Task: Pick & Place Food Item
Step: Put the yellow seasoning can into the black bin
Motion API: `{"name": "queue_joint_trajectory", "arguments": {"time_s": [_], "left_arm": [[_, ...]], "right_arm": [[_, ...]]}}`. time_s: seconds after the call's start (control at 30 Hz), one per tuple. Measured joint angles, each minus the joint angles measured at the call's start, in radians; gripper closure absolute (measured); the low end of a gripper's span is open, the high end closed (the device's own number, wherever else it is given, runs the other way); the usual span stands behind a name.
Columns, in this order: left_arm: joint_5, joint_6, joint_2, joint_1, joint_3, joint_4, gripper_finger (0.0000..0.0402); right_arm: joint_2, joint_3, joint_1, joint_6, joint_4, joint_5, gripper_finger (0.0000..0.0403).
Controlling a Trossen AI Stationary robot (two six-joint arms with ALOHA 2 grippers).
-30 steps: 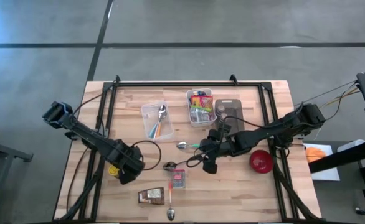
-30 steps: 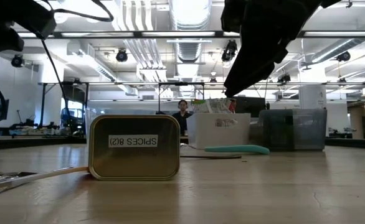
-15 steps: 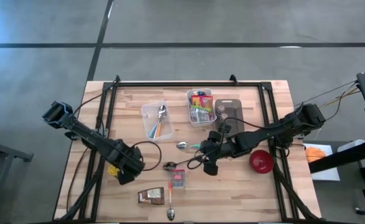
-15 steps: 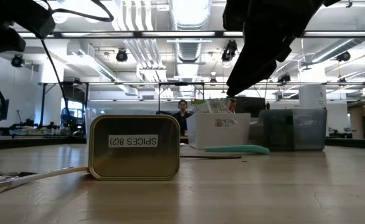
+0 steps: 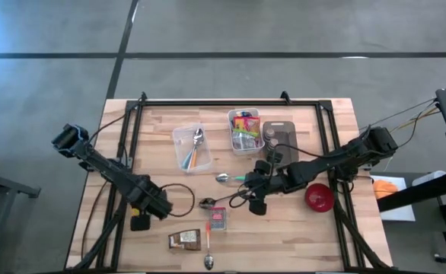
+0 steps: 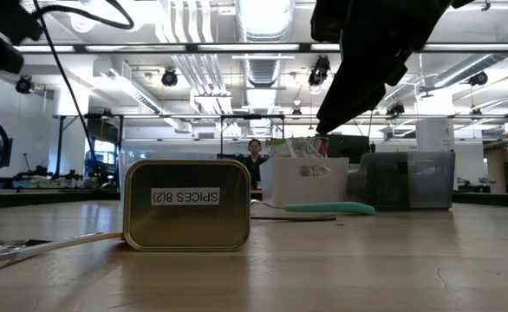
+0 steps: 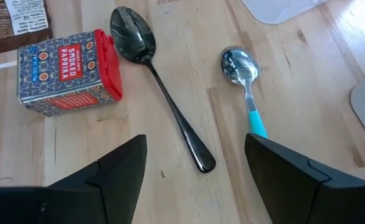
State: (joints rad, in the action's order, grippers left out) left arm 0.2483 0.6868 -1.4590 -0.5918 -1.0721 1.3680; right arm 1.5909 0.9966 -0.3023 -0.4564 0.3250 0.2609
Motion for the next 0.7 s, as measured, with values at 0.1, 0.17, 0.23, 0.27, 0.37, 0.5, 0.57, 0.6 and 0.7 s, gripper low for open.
{"name": "queue_joint_trajectory", "arguments": {"time_s": [0.1, 0.17, 0.23, 0.27, 0.37, 0.5, 0.57, 0.6, 0.7], "left_arm": [[-0.002, 0.0, 0.0, -0.029, 0.0, 0.003, 0.0043], [-0.025, 0.008, 0.0, -0.047, 0.0, 0.008, 0.0043], [-0.05, 0.017, 0.0, -0.062, 0.0, 0.015, 0.0043], [-0.064, 0.019, 0.0, -0.068, 0.0, 0.019, 0.0043], [-0.109, 0.033, 0.0, -0.083, 0.0, 0.025, 0.0043], [-0.13, 0.044, 0.001, -0.102, 0.003, 0.021, 0.0043], [-0.127, 0.049, 0.001, -0.111, 0.021, 0.021, 0.0043], [-0.121, 0.054, 0.002, -0.116, 0.033, 0.02, 0.0043], [-0.096, 0.084, 0.002, -0.12, 0.068, 0.018, 0.0043]], "right_arm": [[0.0, 0.0, -0.003, 0.0, 0.0, 0.0, 0.0133], [0.0, 0.0, -0.004, 0.0, 0.0, 0.0, 0.0133], [0.0, 0.0, -0.008, 0.0, 0.0, 0.0, 0.0133], [0.0, 0.0, -0.01, 0.0, 0.0, 0.0, 0.0133], [0.0, 0.0, -0.015, 0.0, -0.001, 0.0, 0.0133], [0.0, 0.0, -0.021, 0.0, -0.001, 0.0, 0.0133], [0.0, 0.0, -0.021, 0.0, -0.003, 0.0, 0.0133], [0.0, 0.0, -0.021, 0.0, -0.003, 0.0, 0.0133], [0.0, 0.0, -0.021, 0.001, -0.003, 0.0, 0.0133]]}}
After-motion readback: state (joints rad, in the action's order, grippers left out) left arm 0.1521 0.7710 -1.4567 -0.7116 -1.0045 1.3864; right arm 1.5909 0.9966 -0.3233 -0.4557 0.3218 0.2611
